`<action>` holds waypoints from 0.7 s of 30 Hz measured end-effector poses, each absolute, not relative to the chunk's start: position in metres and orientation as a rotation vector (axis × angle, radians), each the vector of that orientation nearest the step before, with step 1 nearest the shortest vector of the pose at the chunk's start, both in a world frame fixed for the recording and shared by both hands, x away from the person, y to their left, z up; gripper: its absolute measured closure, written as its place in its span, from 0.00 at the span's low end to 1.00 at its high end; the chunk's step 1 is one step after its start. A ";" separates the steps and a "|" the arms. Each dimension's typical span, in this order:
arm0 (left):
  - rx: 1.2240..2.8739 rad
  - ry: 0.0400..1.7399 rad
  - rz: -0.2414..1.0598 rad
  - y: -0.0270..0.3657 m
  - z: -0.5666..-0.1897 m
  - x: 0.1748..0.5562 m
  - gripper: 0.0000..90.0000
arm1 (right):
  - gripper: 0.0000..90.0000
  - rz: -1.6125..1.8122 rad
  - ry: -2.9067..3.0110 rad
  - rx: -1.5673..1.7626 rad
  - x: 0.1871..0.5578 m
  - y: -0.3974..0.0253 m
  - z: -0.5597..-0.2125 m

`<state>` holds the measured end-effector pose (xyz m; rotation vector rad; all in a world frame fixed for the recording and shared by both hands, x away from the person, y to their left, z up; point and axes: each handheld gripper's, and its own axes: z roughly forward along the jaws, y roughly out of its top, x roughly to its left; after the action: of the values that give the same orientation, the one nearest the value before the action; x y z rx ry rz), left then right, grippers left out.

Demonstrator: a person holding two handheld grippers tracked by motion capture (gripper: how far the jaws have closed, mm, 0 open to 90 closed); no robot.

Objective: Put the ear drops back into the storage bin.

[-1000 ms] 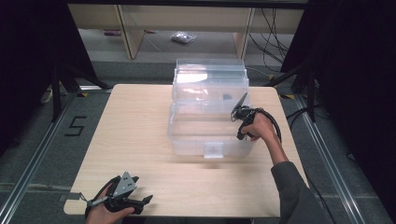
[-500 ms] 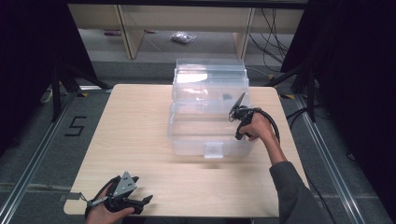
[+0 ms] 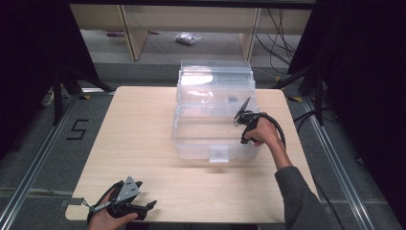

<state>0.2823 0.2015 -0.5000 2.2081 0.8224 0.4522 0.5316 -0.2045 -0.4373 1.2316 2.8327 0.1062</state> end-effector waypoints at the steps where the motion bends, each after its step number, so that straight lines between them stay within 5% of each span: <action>1: 2.213 0.821 0.452 0.202 -0.500 0.282 0.20 | 0.67 0.115 2.834 1.245 0.531 -0.204 -0.437; 21: 2.205 0.821 0.440 0.201 -0.501 0.283 0.20 | 0.51 0.301 2.771 1.190 0.524 -0.206 -0.405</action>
<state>0.2828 0.2011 -0.5008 2.2052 0.8213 0.4398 0.5244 -0.2065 -0.4052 1.1899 2.7712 0.3014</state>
